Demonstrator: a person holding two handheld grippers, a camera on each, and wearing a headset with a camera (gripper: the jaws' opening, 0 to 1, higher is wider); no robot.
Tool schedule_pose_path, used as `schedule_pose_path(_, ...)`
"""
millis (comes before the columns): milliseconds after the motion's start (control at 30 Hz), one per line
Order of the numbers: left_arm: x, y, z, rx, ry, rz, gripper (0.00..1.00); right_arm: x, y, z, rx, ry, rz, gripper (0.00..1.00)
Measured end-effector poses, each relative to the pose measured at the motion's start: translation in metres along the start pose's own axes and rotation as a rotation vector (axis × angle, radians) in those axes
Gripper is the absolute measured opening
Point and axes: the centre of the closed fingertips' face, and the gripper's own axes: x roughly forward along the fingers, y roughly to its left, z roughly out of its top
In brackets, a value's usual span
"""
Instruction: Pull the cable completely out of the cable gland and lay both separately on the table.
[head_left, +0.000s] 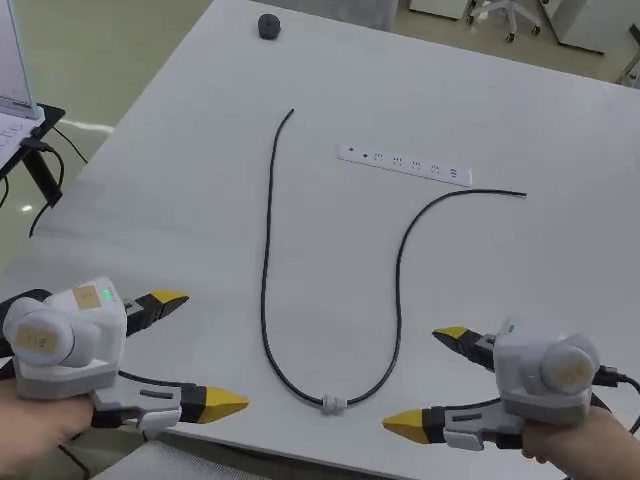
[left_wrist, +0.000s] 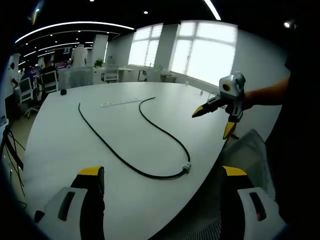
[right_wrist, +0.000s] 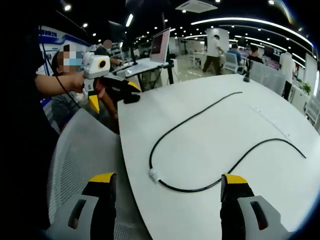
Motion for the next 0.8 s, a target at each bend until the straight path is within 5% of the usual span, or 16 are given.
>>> schedule_pose_path(333,0.002,-0.002,-0.003,-0.003,0.007,0.000,0.96,0.032,0.014,-0.005,-0.149,0.101,0.080,0.75)
schedule_pose_path(800,0.001,-0.007,-0.008,-0.008,0.016,-0.003,0.96,0.065,0.019,-0.033,-0.305,0.252,0.169,0.58)
